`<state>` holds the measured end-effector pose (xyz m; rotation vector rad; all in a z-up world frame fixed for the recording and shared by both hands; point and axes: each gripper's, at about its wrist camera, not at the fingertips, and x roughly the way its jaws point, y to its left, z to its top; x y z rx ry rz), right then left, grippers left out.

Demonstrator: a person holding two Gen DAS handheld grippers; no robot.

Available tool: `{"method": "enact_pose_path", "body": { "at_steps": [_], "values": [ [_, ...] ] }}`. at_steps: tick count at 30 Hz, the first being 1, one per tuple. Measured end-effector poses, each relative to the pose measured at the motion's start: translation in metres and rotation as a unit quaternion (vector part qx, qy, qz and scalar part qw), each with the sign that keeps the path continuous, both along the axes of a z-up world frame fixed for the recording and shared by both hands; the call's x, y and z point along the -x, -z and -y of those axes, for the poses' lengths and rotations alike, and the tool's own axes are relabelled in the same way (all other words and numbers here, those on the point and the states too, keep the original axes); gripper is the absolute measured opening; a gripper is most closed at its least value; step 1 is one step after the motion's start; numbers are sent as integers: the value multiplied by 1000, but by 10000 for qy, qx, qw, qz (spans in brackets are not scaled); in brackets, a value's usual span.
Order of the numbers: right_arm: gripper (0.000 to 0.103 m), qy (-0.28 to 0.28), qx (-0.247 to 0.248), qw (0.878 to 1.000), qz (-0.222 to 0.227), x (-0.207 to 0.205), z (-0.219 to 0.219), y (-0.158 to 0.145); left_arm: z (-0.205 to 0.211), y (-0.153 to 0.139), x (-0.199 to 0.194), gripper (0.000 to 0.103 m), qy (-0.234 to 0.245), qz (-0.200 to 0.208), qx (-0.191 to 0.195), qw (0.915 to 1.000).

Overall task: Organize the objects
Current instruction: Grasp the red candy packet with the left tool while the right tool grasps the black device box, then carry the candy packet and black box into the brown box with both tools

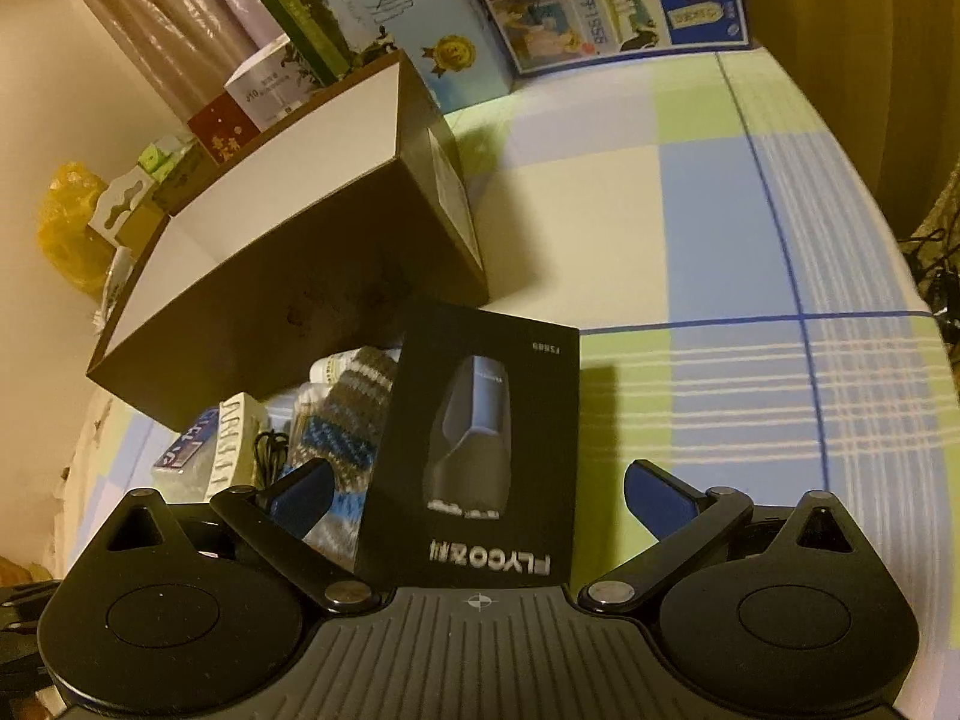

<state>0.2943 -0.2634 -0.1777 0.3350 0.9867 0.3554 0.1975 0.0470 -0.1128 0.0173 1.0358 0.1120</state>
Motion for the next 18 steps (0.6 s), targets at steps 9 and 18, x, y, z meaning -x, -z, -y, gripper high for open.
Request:
{"method": "enact_pose_path", "body": {
  "at_steps": [9, 18],
  "values": [
    [80, -114, -16, 9996, -254, -27, -10, 24, -3, -12, 2, 22, -177, 125, -95, 9997],
    [77, -208, 659, 9976, 106, -16, -29, -3, -12, -27, 6, 22, -281, 251, -118, 9992]
  ]
}}
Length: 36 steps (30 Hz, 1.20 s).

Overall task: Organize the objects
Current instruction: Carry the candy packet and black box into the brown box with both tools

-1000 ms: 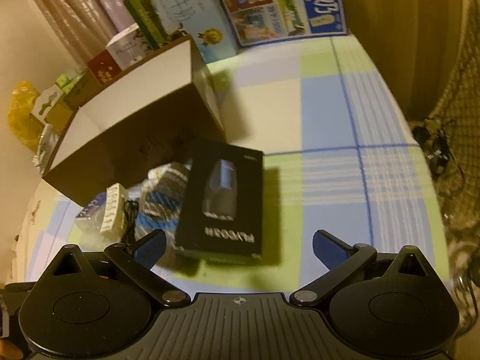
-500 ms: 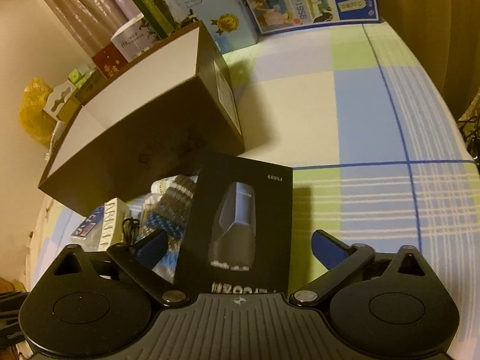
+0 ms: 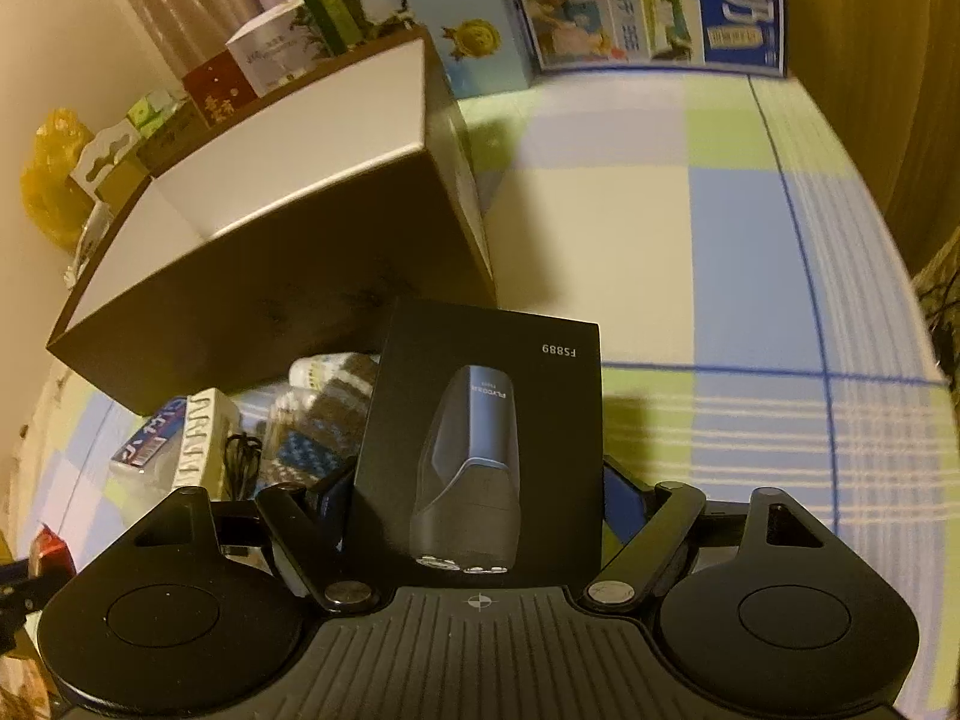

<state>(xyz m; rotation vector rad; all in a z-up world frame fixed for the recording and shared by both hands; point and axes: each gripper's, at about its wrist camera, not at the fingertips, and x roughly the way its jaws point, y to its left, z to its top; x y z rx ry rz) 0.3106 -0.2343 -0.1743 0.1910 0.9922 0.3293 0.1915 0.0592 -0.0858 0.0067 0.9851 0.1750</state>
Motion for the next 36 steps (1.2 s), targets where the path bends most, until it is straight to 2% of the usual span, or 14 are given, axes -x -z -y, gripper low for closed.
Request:
{"method": "enact_pose_path", "body": {
  "at_steps": [7, 14, 23, 29, 36],
  "values": [
    [77, -110, 66, 9997, 200, 10, -16, -32, -7, -21, -12, 22, 240, 245, -3, 9994],
    [77, -152, -64, 9986, 506, 9, -34, -70, -11, -44, -45, 22, 708, 500, 90, 9962],
    [77, -409, -221, 9953, 850, -27, -76, -111, -22, -68, -105, 22, 1046, 764, 107, 9915],
    [77, -570, -109, 9934, 994, -69, -109, -117, -32, -74, -154, 22, 1032, 812, 101, 9913],
    [77, -677, 113, 9935, 909, -122, -135, -101, -48, -59, -204, 22, 829, 604, 159, 9946]
  ]
}}
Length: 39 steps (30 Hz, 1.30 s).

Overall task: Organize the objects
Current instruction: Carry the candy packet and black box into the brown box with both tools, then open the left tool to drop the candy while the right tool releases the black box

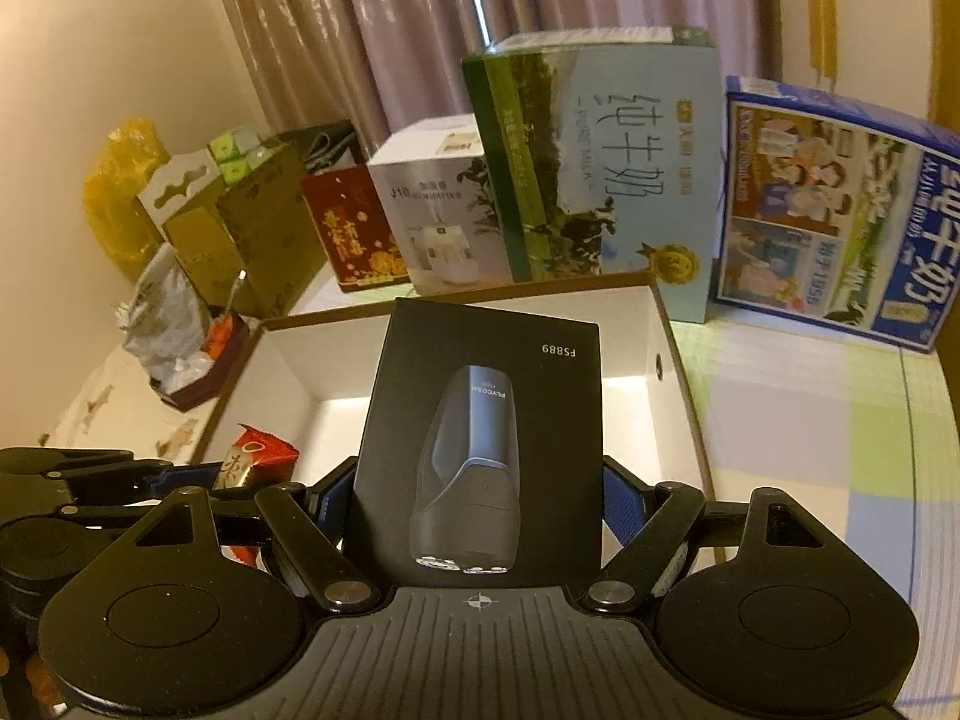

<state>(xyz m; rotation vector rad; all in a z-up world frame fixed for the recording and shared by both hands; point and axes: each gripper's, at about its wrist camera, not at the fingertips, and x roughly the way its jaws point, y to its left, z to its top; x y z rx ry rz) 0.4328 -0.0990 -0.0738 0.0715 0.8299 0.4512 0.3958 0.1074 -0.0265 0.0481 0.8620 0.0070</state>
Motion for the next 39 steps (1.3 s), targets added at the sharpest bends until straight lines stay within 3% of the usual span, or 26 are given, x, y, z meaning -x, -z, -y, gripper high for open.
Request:
{"method": "enact_pose_path", "body": {
  "at_steps": [9, 24, 28, 37, 39],
  "values": [
    [77, -68, 402, 9985, -361, -46, -16, 42, -8, 40, -48, 22, -220, -519, 98, 9984],
    [78, -334, 956, 9891, -1071, -74, -25, 99, -13, 86, -67, 22, -426, -1095, 165, 9929],
    [84, -251, 873, 9901, -1069, -76, -20, 100, -14, 91, -69, 22, -439, -1166, 177, 9921],
    [85, -281, 728, 9913, -1060, -70, -15, 93, -11, 92, -70, 22, -392, -1152, 173, 9924],
    [85, -274, 654, 9919, -1056, -69, -14, 91, -11, 91, -70, 28, -383, -1133, 141, 9927]
  ]
}}
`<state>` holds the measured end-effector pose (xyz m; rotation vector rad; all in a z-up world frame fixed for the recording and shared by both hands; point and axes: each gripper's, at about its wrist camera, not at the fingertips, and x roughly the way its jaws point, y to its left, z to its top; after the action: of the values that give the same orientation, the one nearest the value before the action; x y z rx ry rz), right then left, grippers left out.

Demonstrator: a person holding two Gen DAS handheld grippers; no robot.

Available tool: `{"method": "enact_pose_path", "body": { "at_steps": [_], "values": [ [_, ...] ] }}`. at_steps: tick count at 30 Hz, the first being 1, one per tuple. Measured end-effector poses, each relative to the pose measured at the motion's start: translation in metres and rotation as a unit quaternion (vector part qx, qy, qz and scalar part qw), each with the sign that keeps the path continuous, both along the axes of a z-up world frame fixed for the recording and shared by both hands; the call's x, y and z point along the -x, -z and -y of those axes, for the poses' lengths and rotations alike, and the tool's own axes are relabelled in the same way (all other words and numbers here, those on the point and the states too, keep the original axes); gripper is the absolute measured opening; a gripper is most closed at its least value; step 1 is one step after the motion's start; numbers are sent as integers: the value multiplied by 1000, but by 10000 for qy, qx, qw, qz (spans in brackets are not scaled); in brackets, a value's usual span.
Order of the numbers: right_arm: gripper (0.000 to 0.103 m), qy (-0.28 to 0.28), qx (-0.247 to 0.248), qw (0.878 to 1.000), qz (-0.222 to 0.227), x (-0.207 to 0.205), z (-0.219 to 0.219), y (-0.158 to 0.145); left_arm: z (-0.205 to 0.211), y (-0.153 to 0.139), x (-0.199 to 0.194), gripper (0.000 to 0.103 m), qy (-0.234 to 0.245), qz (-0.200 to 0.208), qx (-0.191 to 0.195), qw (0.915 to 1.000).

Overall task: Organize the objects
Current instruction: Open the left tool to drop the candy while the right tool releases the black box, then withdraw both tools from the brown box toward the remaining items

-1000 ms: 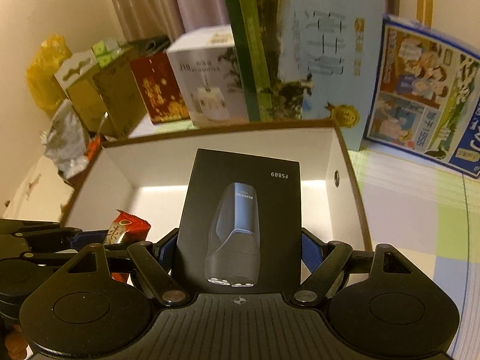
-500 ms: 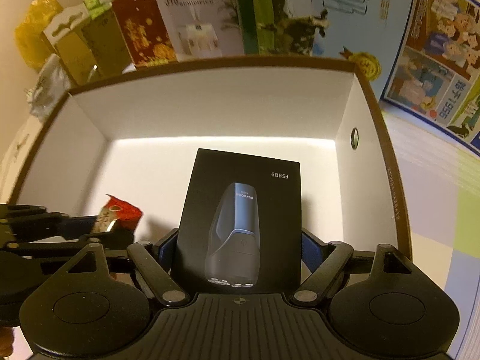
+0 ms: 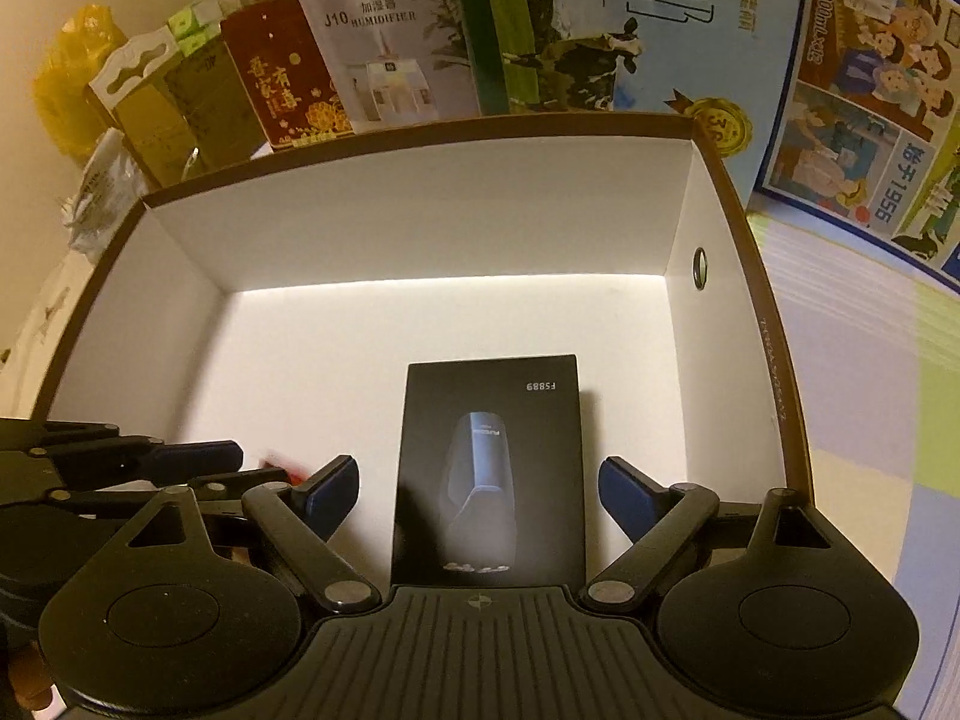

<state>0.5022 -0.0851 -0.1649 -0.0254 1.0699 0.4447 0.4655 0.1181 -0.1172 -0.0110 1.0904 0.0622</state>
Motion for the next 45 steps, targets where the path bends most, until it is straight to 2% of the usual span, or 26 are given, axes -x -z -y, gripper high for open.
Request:
{"method": "enact_pose_path", "body": {
  "at_steps": [6, 11, 23, 35, 45],
  "values": [
    [85, 34, -171, 9998, 57, 7, 5, -11, -2, -9, 5, 51, -8, 129, -106, 9999],
    [89, 89, -252, 9995, 142, 16, 8, -20, -1, -20, 12, 61, 36, 251, -177, 9995],
    [93, 289, -485, 9977, 388, 47, 26, -44, -1, -49, 41, 73, 11, 541, -195, 9983],
    [94, 440, -643, 9939, 784, 99, 42, -71, -5, -87, 91, 82, -87, 908, -228, 9956],
    [96, 736, -804, 9905, 836, 147, 67, -81, -4, -102, 140, 84, -70, 1034, -224, 9944]
  ]
}}
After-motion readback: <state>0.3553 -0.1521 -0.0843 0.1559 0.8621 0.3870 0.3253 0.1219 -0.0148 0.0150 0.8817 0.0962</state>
